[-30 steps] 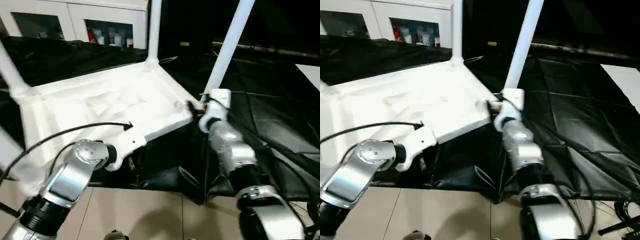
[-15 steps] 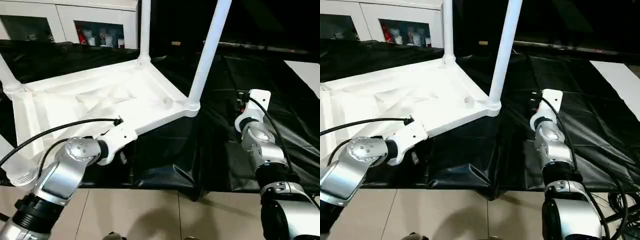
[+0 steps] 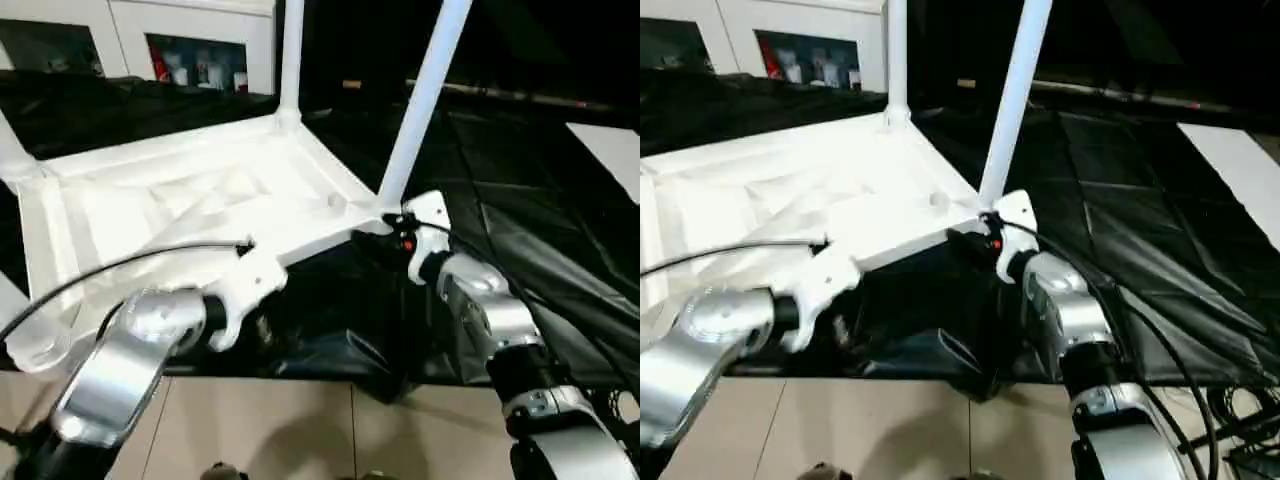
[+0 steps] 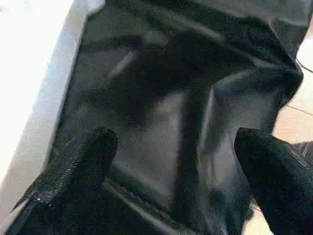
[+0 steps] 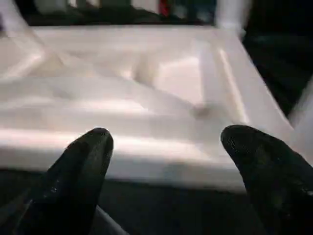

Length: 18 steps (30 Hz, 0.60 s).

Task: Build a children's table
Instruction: Rotate table base

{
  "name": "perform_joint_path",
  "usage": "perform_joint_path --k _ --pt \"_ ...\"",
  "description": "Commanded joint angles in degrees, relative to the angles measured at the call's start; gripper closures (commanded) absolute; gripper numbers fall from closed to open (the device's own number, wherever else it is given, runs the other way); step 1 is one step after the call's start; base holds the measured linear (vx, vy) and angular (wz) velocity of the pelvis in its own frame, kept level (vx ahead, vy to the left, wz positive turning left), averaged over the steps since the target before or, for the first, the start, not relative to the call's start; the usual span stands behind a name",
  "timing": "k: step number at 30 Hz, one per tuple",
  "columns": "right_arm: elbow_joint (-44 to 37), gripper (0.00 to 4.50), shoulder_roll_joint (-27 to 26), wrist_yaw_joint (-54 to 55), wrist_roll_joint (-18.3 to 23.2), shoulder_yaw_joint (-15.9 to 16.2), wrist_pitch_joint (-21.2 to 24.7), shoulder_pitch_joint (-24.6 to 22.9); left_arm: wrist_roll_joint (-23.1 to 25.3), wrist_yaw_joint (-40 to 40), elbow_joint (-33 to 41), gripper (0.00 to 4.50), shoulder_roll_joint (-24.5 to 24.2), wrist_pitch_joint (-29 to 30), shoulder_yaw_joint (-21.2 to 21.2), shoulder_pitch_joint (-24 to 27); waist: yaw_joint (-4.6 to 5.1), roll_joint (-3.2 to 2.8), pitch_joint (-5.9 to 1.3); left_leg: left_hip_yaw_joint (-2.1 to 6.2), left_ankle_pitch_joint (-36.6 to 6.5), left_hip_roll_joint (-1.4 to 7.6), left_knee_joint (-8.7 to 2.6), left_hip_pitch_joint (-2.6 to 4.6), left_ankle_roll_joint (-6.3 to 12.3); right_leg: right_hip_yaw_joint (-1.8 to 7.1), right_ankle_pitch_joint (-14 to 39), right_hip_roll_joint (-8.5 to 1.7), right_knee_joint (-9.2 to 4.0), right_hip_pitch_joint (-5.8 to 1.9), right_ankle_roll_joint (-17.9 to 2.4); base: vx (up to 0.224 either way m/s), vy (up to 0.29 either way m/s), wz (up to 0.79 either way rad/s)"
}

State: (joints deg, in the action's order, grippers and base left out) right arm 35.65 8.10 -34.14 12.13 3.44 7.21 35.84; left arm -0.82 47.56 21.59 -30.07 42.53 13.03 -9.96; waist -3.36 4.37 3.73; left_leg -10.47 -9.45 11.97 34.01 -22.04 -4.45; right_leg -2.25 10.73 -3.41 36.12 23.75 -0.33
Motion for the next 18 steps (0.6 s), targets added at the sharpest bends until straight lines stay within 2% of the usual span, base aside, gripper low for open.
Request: perform_joint_path --k 1,2,3,6,7,9,12,18 --pt "0.6 0.11 -0.3 -0.9 0.8 -0.3 -0.8 2.1 0.9 -1.5 1.4 0.00 -0.1 0.8 -0.9 0.1 -0.14 -0.57 -3.74 0.36 -14.3 1.23 -4.12 1.02 -0.83 2.09 14.8 -3.47 -4.36 -2.27 -9.3 0.000 0.000 0.00" --pt "2.4 0.02 -1.1 -0.1 0.3 -0.5 -2.2 3.4 1.8 -2.2 1.5 0.00 -0.7 1.2 -0.5 0.4 -0.15 -0.68 -3.37 0.33 -15.4 1.25 -4.20 1.17 -1.02 2.18 16.2 -3.45 -4.63 -1.86 -9.0 0.000 0.000 0.00" --pt "5.8 0.02 -2.5 1.4 0.1 -1.4 -4.2 5.6 2.7 -3.1 1.8 0.00 -1.2 2.1 0.0 1.0 -0.12 -0.73 -3.21 0.37 -15.9 1.21 -4.24 1.20 -1.38 2.21 17.1 -3.54 -4.67 -1.76 -8.7 0.000 0.000 0.00" --pt "12.1 0.02 -4.9 4.6 0.6 -3.5 -6.0 9.4 3.2 -4.2 3.1 0.00 -1.5 4.6 0.4 2.1 -0.07 -0.97 -3.09 0.45 -17.0 1.22 -4.28 1.44 -1.98 2.26 17.6 -3.47 -4.68 -1.49 -8.7 0.000 0.000 0.00" --pt "12.1 0.02 -4.9 4.6 0.6 -3.5 -6.0 9.4 3.2 -4.2 3.1 0.00 -1.5 4.6 0.4 2.1 -0.11 -0.98 -3.14 0.43 -17.0 1.18 -4.28 1.46 -2.17 2.24 16.9 -3.43 -4.63 -1.52 -8.9 0.000 0.000 0.00" --pt "17.9 0.02 -6.7 7.8 1.9 -6.0 -6.8 13.2 3.8 -5.4 4.2 0.00 -2.3 6.0 1.0 2.9 -0.23 -1.22 -3.12 0.52 -16.7 1.11 -4.38 1.38 -2.36 2.18 14.9 -3.30 -4.34 -1.60 -9.0 0.000 0.000 0.00" --pt "23.7 0.02 -7.4 12.6 3.0 -9.0 -9.3 16.9 4.7 -7.0 4.3 0.00 -2.6 6.7 0.9 3.6 -0.21 -1.22 -3.13 0.49 -15.7 1.02 -4.35 1.25 -2.37 2.08 12.5 -3.23 -4.11 -1.77 -9.4 0.000 0.000 0.00" --pt "31.3 0.02 -5.8 23.4 3.5 -13.7 -13.3 21.8 5.3 -8.1 5.3 0.00 -3.7 8.5 0.7 4.5 -0.20 -1.48 -2.97 0.35 -14.2 0.78 -4.21 1.08 -2.51 2.02 9.3 -3.10 -3.72 -1.91 -9.4 0.000 0.000 0.00"
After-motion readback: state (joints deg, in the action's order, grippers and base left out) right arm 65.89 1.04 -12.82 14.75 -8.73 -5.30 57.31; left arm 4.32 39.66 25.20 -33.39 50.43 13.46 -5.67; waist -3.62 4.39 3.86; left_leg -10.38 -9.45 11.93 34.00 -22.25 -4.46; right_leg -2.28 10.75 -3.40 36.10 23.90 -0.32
